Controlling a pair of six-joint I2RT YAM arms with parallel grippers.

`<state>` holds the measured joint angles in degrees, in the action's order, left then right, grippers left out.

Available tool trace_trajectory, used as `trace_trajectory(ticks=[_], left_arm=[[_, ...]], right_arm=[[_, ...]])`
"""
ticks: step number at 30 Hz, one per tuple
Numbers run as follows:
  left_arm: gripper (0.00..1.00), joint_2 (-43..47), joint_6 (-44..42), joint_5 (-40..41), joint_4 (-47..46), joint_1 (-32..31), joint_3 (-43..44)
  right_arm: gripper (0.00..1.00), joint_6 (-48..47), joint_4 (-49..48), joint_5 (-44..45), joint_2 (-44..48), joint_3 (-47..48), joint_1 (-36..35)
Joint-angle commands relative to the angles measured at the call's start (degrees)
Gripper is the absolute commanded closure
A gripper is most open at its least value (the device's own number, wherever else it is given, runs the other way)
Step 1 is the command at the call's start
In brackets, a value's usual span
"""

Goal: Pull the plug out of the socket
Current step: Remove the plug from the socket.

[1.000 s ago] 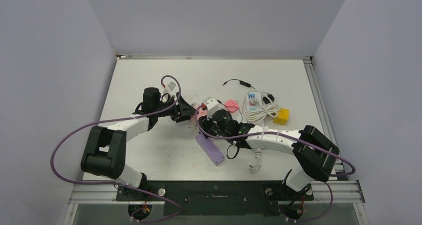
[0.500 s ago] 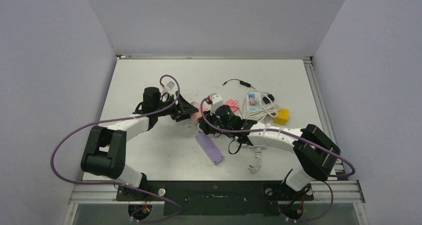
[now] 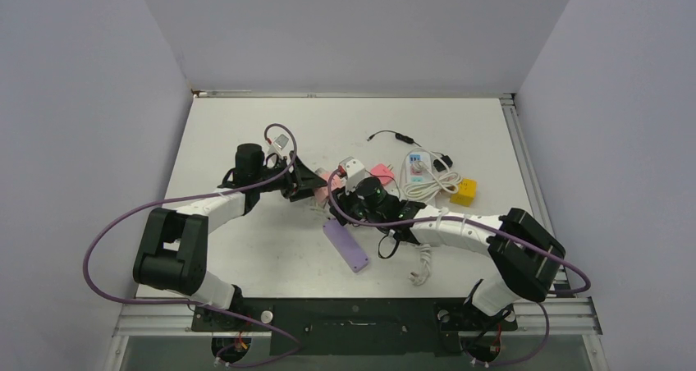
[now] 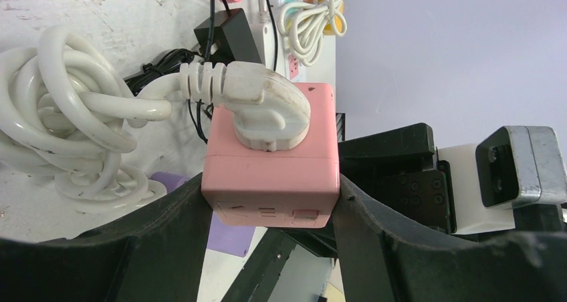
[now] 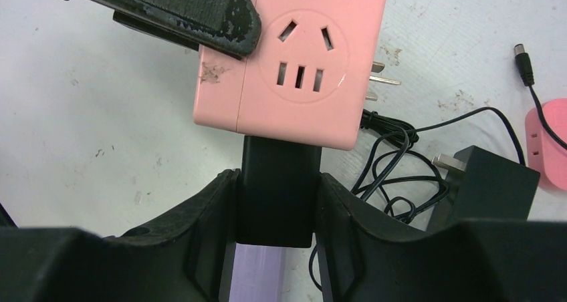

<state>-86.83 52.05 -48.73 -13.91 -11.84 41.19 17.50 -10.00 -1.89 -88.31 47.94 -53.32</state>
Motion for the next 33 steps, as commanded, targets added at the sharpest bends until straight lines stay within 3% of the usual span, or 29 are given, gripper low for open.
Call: trace_trajectory(ticks=[1,8,13,21,33], left_arm=[[1.0,0.8,-2.9,5.7,-3.3,2.2,2.1],[1.0,0.8,-2.9,5.8,-3.3,2.4,2.0],[1.0,1.0,-2.8,6.0,-3.5,2.4,1.7],[1.0,1.0,-2.7,5.9,-3.7,2.3,1.6],[1.0,1.0,-2.5,5.8,-3.7,2.8,1.7]], right_arm=[[0.95,-5.3,-4.5,-4.0,5.6,-0.4,-2.2],[0.95,-5.3,-4.4,-4.6,5.5,-0.4,-2.3],[0.95,0.7,-0.6,8.4,5.0,1.0,-1.3],[0.95,9.5,0.1,12.3,4.5,0.1,4.4],[0.95,3.7,-4.3,7.1,6.0,-1.3,2.4]])
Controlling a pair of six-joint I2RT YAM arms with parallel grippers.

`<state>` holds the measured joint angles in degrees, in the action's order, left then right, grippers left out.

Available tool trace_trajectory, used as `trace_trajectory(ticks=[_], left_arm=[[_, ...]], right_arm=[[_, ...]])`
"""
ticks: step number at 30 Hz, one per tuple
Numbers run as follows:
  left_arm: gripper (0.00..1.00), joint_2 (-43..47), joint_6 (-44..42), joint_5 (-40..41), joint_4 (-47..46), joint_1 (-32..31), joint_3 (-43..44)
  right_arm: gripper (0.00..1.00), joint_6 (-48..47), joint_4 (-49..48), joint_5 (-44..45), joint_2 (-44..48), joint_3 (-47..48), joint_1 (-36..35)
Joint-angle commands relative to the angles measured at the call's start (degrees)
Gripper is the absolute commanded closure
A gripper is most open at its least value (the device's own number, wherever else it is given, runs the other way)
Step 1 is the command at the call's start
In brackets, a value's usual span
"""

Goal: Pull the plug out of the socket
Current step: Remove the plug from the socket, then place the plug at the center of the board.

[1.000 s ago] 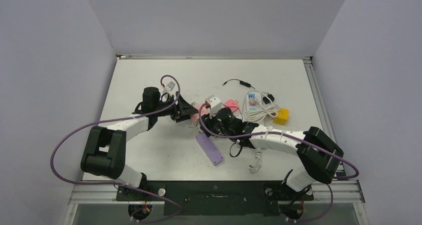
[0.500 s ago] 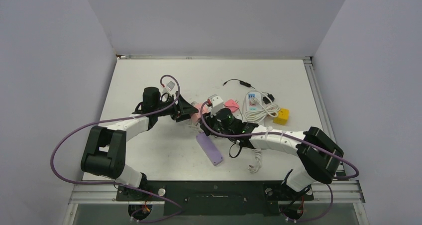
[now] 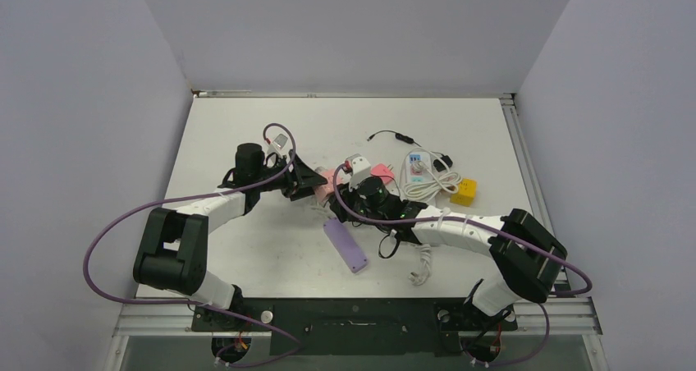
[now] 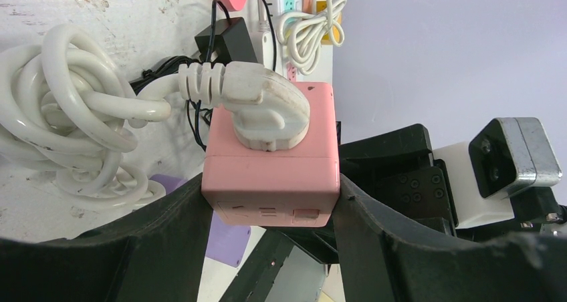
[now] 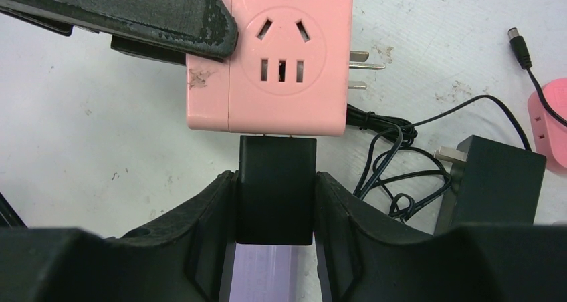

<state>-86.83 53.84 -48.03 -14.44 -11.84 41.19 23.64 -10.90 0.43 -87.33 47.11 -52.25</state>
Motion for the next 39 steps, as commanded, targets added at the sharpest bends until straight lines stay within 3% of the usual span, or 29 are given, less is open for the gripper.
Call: trace_trajectory(ticks=[1,9,14,23,27,32,39], left_arm=[[1.0,1.0,-4.3,5.1,-3.1,2.9,1.8],[1.0,1.2,-4.3,5.2,-3.0,3.5,1.7],[1.0,1.3,-4.3,5.3,-3.1,3.6,1.6],[1.0,1.5,-4.3,5.1,-3.1,3.6,1.5],[1.0,2.0,-4.3,4.7,-3.6,3.6,1.5],[1.0,3.6,-5.2,4.6,-3.5,3.3,1.6],[1.0,4.1,-6.5,4.3,-2.8,2.5,2.2]], right_arm=[[0.95,-3.8,-3.9,4.4,5.7,-0.8,0.5],[0.95,-13.0,-8.6,-2.6,11.2,-4.4,-5.4],[0.95,-11.9,-7.8,-0.6,11.1,-4.4,-5.8],[0.95,-8.4,-4.9,10.5,11.6,-3.1,-5.6],[0.95,-5.5,1.1,13.7,10.6,-0.4,-0.1],[0.95,-3.8,5.4,3.1,3.7,3.0,12.5],[0.9,-5.7,5.1,-3.0,-5.6,7.2,15.8]])
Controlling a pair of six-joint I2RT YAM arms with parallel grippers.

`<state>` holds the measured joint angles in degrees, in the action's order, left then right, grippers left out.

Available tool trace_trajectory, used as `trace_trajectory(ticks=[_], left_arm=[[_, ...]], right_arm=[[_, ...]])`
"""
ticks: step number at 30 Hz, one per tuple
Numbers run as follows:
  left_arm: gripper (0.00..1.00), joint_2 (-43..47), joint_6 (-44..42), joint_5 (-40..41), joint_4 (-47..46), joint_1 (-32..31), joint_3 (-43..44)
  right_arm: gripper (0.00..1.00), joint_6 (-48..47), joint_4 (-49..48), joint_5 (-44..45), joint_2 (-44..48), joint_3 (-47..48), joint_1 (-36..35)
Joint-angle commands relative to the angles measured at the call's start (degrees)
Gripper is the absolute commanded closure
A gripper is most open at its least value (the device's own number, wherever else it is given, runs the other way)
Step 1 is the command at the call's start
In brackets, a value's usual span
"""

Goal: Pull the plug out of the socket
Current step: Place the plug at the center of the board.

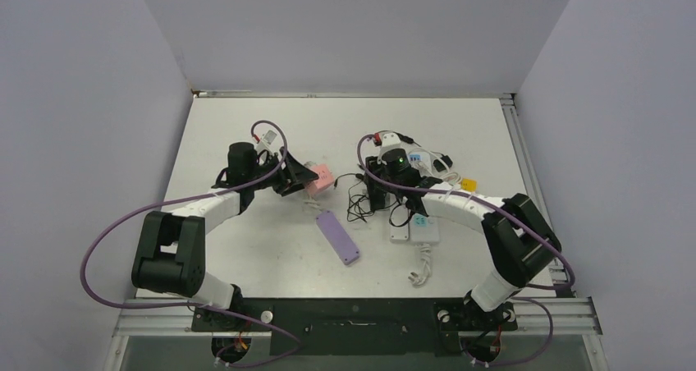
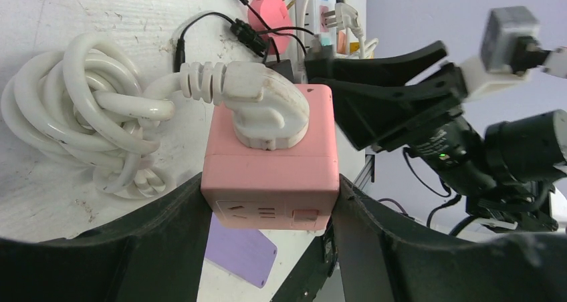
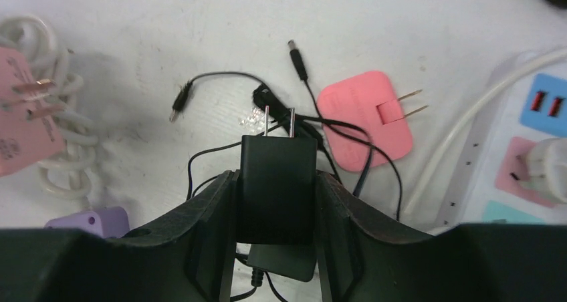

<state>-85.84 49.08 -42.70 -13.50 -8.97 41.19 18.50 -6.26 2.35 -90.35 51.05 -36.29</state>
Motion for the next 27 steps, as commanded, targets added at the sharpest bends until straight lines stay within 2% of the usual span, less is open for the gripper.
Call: trace_trajectory(ticks=[1,5,10,13,20,22,24,27], left_arm=[[1.0,3.1,-1.8,-1.2,-3.7,-0.5,2.3],[1.0,3.1,-2.0,-1.6,-3.6,-1.0,2.5],[1.0,3.3,-2.6,-1.7,-3.2,-1.4,2.8],[1.0,3.4,-3.4,-1.7,-2.4,-1.8,3.3],[1.0,4.1,-4.1,-1.2,-1.5,-2.2,3.3],[1.0,3.9,-3.5,-1.3,-2.1,-2.2,3.0],[1.0,3.6,-2.6,-1.5,-3.1,-2.3,2.6],[1.0,3.3,-2.0,-1.7,-3.8,-2.3,2.5]], right_arm=[[0.89,-0.6,0.5,-5.3,-3.4,3.6,0.1],[0.75,-0.2,0.6,-6.2,-5.6,4.3,0.9],[0.5,0.1,-0.5,-8.7,-5.2,3.3,2.3],[0.33,0.1,-1.6,-10.3,-3.2,2.2,3.2],[0.05,-0.9,-7.1,-15.6,5.7,-3.2,4.3],[0.0,-1.1,-11.3,-19.3,8.6,-6.2,4.2],[0.0,-0.7,-14.6,-23.1,10.8,-8.4,3.8],[0.07,-0.8,-16.9,-25.0,12.7,-10.1,1.6]])
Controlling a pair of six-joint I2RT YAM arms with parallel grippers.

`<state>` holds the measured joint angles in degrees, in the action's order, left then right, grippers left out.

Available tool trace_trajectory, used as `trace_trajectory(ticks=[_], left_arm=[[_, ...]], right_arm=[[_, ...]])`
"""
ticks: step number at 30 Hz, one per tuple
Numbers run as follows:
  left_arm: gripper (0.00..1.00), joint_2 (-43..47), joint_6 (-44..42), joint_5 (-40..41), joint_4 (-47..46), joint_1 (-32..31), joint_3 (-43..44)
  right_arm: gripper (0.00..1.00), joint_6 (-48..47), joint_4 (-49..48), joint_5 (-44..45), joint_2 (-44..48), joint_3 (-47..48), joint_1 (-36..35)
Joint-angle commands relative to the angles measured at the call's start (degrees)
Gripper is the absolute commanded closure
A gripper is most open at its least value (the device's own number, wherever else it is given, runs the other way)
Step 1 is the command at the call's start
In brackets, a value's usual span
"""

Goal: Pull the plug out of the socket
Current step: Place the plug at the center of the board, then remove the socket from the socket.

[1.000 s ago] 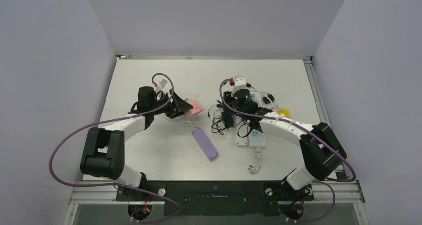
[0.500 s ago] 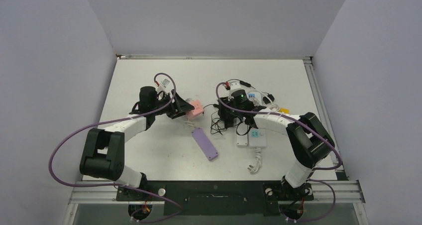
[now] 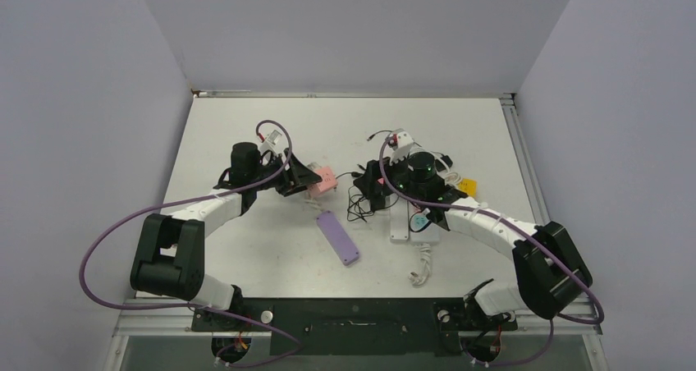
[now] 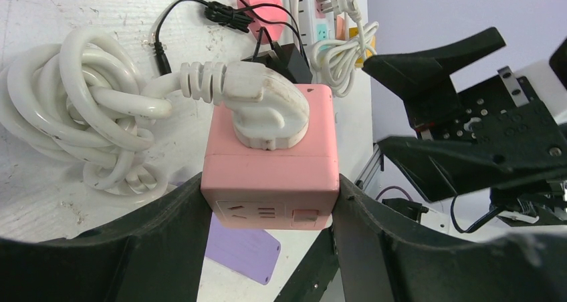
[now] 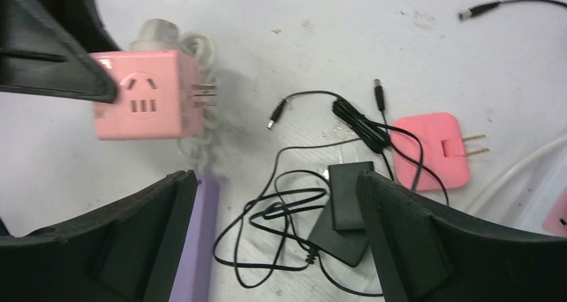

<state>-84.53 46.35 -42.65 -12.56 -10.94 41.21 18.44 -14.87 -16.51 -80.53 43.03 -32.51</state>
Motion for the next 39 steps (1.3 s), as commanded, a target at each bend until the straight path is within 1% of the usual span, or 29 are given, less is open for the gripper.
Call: trace_trajectory(ticks=[1,5,9,12,16,21,27,28,30,31,32,33,34,35,36,37,38,39], left_arm=[[1.0,2.1,0.8,-1.8,-4.7,-0.3,2.4],[1.0,2.1,0.9,-1.9,-5.0,-0.7,2.2],[1.0,1.8,0.4,-1.9,-5.5,-3.5,2.2],[1.0,1.0,0.9,-2.4,-6.0,-4.6,2.3],[1.0,1.0,1.6,-2.9,-6.8,-5.1,2.1],[1.0,1.0,1.9,-2.6,-7.4,-6.6,1.6],[1.0,-0.6,2.5,-3.2,-7.4,-7.9,2.0],[1.0,-0.8,2.8,-3.4,-7.7,-7.9,1.9],[0.99,-1.0,3.2,-3.5,-8.1,-8.3,1.9],[0.93,-1.1,3.2,-3.5,-8.1,-8.5,2.0],[0.84,-1.2,3.2,-3.7,-7.9,-8.6,2.1],[0.72,-1.2,3.4,-3.9,-7.9,-8.6,2.3],[0.6,-1.1,3.4,-3.9,-7.9,-8.4,2.5],[0.49,-0.6,3.0,-3.7,-7.4,-8.2,2.9],[0.42,0.0,2.1,-3.3,-5.7,-8.0,3.4],[0.35,1.0,0.7,-2.6,-4.5,-7.7,3.9],[0.31,2.2,-0.9,-1.7,-2.4,-7.5,4.5],[0.28,3.5,-2.9,-0.6,0.5,-7.3,5.1]], right_arm=[[0.07,-0.8,-9.1,-5.9,3.3,-2.4,-3.3],[0.09,-1.8,-10.1,-0.9,1.8,-1.3,-9.2],[0.09,-1.7,-12.9,4.5,-1.6,0.0,-13.4],[0.09,-0.7,-16.9,6.4,-3.8,-0.4,-14.6],[0.08,-0.6,-19.2,8.4,-6.7,0.0,-15.4],[0.01,0.0,-19.9,8.3,-10.6,2.1,-15.9],[0.15,0.3,-22.6,10.0,-11.6,1.5,-16.1],[0.2,0.0,-22.4,9.8,-11.7,1.6,-16.1],[0.36,-0.9,-21.3,8.7,-11.5,2.1,-15.7],[0.48,-1.5,-20.4,8.4,-11.1,2.3,-15.6],[0.58,-1.8,-19.5,8.2,-10.5,2.2,-15.3],[0.66,-2.2,-18.9,7.7,-9.6,1.9,-14.8],[0.69,-2.5,-18.3,7.0,-8.7,1.3,-14.4],[0.71,-2.9,-17.4,5.7,-7.7,1.0,-13.7],[0.72,-3.3,-15.7,4.0,-6.7,0.8,-12.8],[0.74,-3.7,-14.4,2.1,-5.8,0.6,-11.8],[0.78,-4.0,-12.8,0.0,-4.7,0.5,-10.8],[0.79,-4.4,-11.4,-2.2,-3.6,0.2,-9.7]])
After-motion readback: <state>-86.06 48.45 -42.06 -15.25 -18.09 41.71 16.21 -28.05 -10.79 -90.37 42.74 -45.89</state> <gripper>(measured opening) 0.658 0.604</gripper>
